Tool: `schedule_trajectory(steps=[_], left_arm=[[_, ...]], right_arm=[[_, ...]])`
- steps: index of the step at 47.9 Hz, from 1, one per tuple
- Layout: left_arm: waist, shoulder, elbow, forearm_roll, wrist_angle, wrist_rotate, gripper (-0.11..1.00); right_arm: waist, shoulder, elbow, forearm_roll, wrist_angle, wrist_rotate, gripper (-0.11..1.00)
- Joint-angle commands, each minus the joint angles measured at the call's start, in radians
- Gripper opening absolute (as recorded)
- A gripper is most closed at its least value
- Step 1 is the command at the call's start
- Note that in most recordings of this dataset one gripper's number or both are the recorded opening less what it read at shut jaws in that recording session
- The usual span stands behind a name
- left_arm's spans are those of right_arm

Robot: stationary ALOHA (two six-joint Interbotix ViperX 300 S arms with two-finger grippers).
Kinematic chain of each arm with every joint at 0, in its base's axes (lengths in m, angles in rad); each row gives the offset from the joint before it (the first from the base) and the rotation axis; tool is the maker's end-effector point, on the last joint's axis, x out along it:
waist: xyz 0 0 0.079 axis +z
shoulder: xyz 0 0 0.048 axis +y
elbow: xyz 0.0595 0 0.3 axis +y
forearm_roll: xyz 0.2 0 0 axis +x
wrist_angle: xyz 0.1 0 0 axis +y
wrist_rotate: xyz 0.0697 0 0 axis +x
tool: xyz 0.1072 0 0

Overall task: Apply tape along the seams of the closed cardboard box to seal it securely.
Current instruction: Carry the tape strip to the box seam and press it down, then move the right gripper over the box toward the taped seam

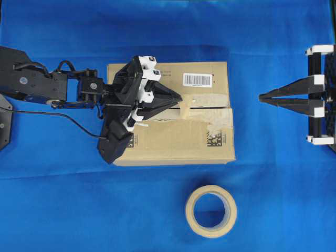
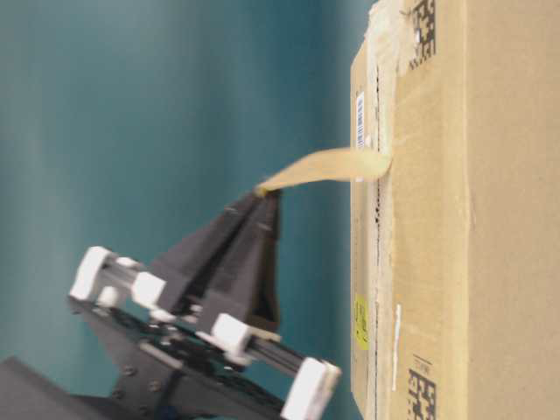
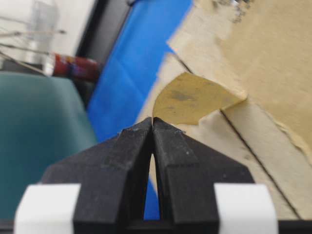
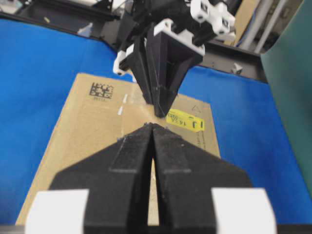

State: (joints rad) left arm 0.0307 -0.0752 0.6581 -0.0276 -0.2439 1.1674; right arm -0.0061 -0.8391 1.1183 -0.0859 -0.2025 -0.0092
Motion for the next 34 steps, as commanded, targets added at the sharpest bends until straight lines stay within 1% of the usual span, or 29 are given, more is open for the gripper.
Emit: schedule_trajectory(steps=[1,16,29,34], left_arm=[[0.011,-0.008,0.009,-0.003,-0.005,-0.005,0.00],[0.018,-0.054,0.092,0.000,0.012,-0.002,0.00],[0.009,-0.061,0.097,0.017,0.014,0.014,0.00],[0.008,-0.061,0.100,0.018,0.014,0.046,0.00]], right_arm=[[0.002,0.005,-0.018,0.002,-0.006,0.002,0.00],[0.002,0.008,-0.018,0.002,-0.009,0.002,0.00],[0.000,0.031,-0.023,0.002,-0.012,0.000,0.00],[0.000,0.034,-0.025,0.002,-0.012,0.000,0.00]])
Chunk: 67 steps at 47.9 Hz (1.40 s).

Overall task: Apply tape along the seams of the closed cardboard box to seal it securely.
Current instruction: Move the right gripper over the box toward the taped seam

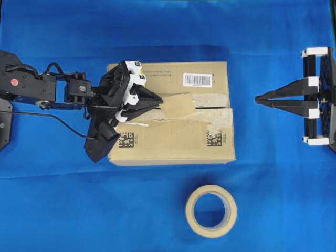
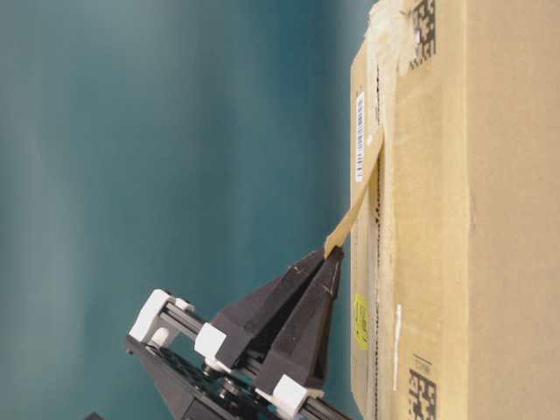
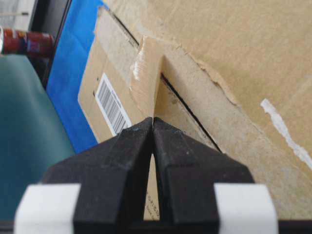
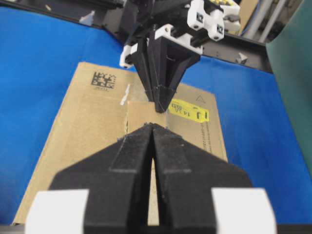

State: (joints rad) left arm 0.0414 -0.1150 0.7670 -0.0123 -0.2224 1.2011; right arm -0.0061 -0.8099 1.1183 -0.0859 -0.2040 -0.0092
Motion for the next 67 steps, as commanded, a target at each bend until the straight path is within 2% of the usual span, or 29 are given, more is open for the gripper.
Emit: schedule_trajectory(steps=[1,18,35,52,54,56,65,67], left_arm=[[-0.003,-0.021,-0.009,0.003,-0.006,0.020,0.00],[0.009,-0.021,-0.009,0.002,0.032,0.041,0.00],[0.014,-0.011,-0.023,0.002,0.051,0.061,0.00],[0.011,-0.008,-0.021,0.002,0.051,0.061,0.00],[0.011,-0.009,-0.021,0.002,0.051,0.061,0.00],[0.009,-0.009,-0.021,0.002,0.051,0.061,0.00],[0.009,-0.008,-0.025,0.003,0.055,0.061,0.00],[0.009,-0.008,-0.025,0.002,0.057,0.061,0.00]], right_arm=[[0.000,0.005,-0.025,0.002,-0.011,0.000,0.00],[0.000,0.040,-0.028,0.002,-0.057,0.000,0.00],[0.000,0.229,-0.100,0.008,-0.196,0.028,0.00],[-0.034,0.434,-0.221,0.011,-0.198,0.094,0.01],[-0.037,0.457,-0.238,0.012,-0.196,0.100,0.04],[-0.038,0.480,-0.253,0.012,-0.193,0.101,0.13],[-0.041,0.560,-0.313,0.012,-0.172,0.103,0.68],[-0.043,0.574,-0.321,0.012,-0.173,0.103,0.67]])
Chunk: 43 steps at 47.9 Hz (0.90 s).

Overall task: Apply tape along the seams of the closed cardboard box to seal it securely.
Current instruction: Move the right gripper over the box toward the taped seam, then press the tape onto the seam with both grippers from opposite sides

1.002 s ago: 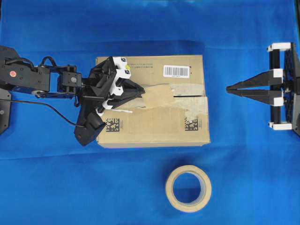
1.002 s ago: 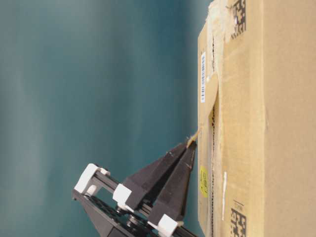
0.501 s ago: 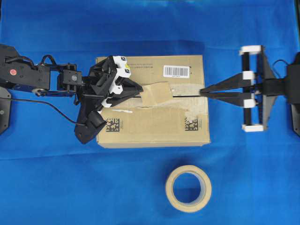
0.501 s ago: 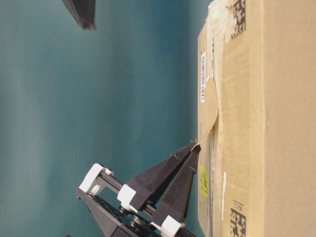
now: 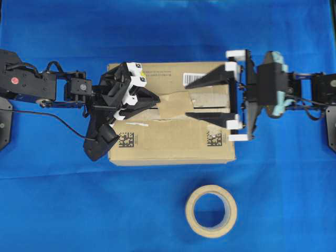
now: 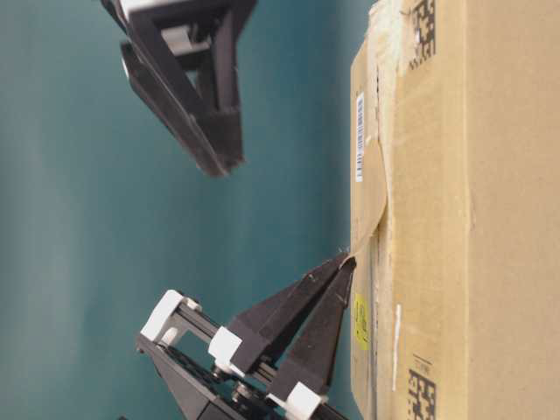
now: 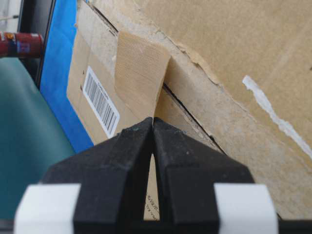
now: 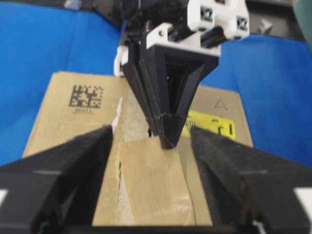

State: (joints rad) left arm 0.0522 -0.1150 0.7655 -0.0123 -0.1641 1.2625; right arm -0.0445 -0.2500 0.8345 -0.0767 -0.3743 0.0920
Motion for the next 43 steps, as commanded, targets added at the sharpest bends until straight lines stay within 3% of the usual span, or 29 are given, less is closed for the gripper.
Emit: schedule_trajectory(steps=[1,10,16,43], left_arm=[[-0.002,-0.008,-0.023,0.002,0.000,0.000,0.00],[-0.006,-0.006,-0.023,0.003,0.015,0.000,0.00],[-0.008,-0.006,-0.023,0.002,0.021,0.000,0.00],[-0.009,-0.006,-0.023,0.003,0.026,0.000,0.00]], right_arm=[[-0.006,0.020,-0.038,0.003,-0.003,0.002,0.64],[-0.009,0.080,-0.052,0.005,-0.014,0.002,0.40],[-0.009,0.124,-0.052,0.005,-0.043,0.002,0.30],[-0.026,0.244,-0.055,0.006,-0.060,0.006,0.28]])
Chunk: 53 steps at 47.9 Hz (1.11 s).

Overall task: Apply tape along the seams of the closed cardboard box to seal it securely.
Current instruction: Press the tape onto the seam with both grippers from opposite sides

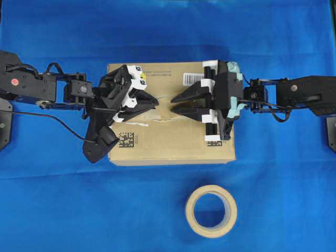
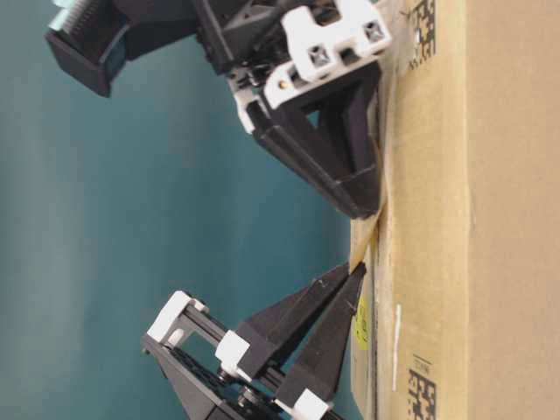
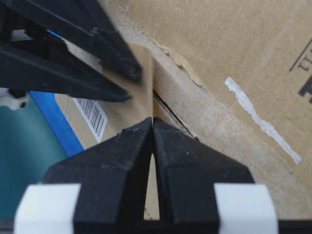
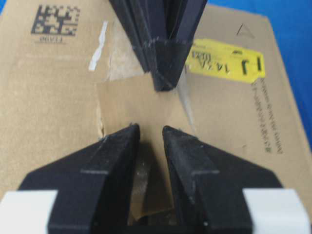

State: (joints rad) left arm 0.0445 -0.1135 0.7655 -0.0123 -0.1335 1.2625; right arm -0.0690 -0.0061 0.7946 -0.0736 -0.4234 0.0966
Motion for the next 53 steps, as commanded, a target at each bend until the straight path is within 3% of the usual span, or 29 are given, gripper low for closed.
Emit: schedule_trajectory(steps=[1,18,33,36,47,53], left_arm=[[-0.002,-0.008,-0.025,0.002,-0.005,0.000,0.00],[0.002,0.000,-0.041,0.002,0.078,0.008,0.00],[0.006,0.005,-0.080,0.000,0.181,0.126,0.01],[0.008,0.006,-0.086,0.000,0.181,0.133,0.09],[0.020,0.006,-0.095,0.000,0.184,0.153,0.72],[0.020,0.005,-0.097,0.000,0.186,0.207,0.66]], right_arm=[[-0.002,0.005,-0.015,0.003,-0.011,0.003,0.28],[-0.002,0.026,-0.017,0.005,-0.009,0.009,0.28],[-0.003,0.026,-0.017,0.005,-0.006,0.009,0.28],[-0.002,0.026,-0.015,0.005,-0.005,0.009,0.28],[-0.002,0.026,-0.015,0.005,-0.005,0.009,0.28],[-0.002,0.025,-0.015,0.005,-0.003,0.009,0.28]])
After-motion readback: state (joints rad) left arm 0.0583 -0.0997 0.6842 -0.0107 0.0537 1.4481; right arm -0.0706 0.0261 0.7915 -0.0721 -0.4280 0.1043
